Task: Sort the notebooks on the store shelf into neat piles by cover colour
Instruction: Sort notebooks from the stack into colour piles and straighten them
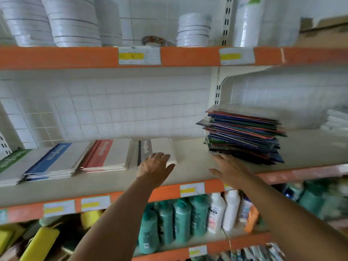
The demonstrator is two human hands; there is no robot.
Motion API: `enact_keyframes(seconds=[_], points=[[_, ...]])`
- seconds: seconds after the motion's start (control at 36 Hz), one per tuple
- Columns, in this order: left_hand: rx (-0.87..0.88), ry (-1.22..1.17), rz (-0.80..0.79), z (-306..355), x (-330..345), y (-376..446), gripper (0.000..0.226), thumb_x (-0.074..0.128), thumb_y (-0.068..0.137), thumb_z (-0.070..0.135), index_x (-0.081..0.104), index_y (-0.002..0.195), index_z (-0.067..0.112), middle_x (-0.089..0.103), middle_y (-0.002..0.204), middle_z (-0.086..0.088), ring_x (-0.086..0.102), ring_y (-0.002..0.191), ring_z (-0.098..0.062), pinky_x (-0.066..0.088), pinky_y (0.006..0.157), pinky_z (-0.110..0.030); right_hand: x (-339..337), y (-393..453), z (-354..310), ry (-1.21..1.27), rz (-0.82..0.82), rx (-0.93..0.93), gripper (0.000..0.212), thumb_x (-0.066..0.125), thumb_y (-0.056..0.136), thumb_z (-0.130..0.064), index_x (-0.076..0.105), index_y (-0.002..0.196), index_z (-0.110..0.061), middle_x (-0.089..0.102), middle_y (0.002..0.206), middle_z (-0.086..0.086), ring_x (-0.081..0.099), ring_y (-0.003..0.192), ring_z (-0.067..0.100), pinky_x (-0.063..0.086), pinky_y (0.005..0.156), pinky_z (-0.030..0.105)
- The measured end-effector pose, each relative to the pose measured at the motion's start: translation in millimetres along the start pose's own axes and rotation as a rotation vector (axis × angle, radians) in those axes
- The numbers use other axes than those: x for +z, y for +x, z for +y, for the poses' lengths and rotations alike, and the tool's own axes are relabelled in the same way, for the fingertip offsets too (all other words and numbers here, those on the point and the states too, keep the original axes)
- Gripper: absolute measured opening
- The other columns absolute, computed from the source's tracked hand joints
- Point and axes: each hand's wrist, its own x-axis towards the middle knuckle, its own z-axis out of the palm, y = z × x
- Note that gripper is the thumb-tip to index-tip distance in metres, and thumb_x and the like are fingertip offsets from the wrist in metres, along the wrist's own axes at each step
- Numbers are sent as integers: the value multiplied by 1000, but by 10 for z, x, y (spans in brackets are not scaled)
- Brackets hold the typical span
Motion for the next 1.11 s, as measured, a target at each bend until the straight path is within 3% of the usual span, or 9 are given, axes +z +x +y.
enact_keyframes(seconds=[0.25, 0.36, 0.44, 0.56, 0.67, 0.75, 0.92, 1.0, 1.11], points=[[39, 15, 49, 996, -164, 60, 48, 34, 99, 50, 41, 141, 27, 43, 144, 5, 37, 133, -16, 32, 105, -32, -390, -423, 837, -73, 278, 21, 49, 41, 98, -40, 39, 143, -21, 53, 134, 2, 50, 121, 22, 42, 92, 32], [85, 22, 74, 1399, -292, 199, 48, 33, 100, 48, 38, 142, 27, 41, 146, 4, 36, 134, -18, 31, 107, -35, -479, -450, 1161, -58, 484, 49, 33, 66, 86, -25, 65, 115, -11, 69, 102, 10, 65, 89, 30, 51, 72, 37], [129, -10, 135, 1667, -386, 383, 44, 33, 100, 44, 39, 140, 27, 44, 143, 3, 39, 131, -18, 34, 104, -35, -561, -421, 1361, -97, 544, 52, 24, 74, 75, -14, 68, 98, -8, 69, 87, 10, 66, 75, 29, 51, 59, 35], [173, -47, 186, 2039, -508, 689, 51, 33, 101, 43, 25, 148, 26, 36, 149, 0, 37, 134, -21, 33, 107, -37, -670, -336, 1600, -151, 566, 113, 26, 68, 79, -9, 66, 104, -7, 70, 94, 10, 66, 81, 26, 51, 65, 32], [239, -59, 221, 2392, -571, 950, 59, 34, 101, 44, 12, 152, 25, 31, 153, -1, 35, 136, -22, 34, 106, -39, -768, -288, 1783, -153, 538, 143, 36, 52, 89, -7, 56, 124, -11, 64, 112, 7, 60, 99, 24, 47, 78, 32], [281, -55, 171, 2594, -579, 1141, 61, 32, 101, 46, 7, 153, 26, 20, 157, -4, 21, 143, -24, 21, 115, -40, -816, -232, 1921, -175, 499, 167, 42, 43, 93, -8, 47, 134, -19, 57, 125, 0, 54, 110, 18, 43, 87, 29], [255, -37, 65, 2898, -532, 1395, 63, 24, 100, 52, 2, 153, 26, 2, 161, -5, 0, 147, -25, 0, 118, -42, -861, -111, 2130, -161, 473, 177, 47, 41, 92, -2, 46, 135, -19, 57, 127, 0, 54, 112, 17, 43, 93, 30], [226, 8, -1, 2951, -493, 1448, 62, 21, 100, 54, 3, 153, 27, 4, 161, -4, -1, 147, -26, -1, 118, -45, -886, -39, 2187, -167, 459, 151, 47, 42, 92, -1, 45, 135, -18, 57, 126, 0, 54, 111, 17, 43, 91, 28], [200, -10, 16, 2917, -478, 1441, 56, 26, 99, 55, 26, 147, 26, 24, 157, -3, 13, 146, -26, 5, 119, -47, -910, 39, 2216, -173, 431, 108, 47, 42, 92, -2, 42, 136, -18, 55, 127, 1, 52, 112, 18, 43, 90, 28]])
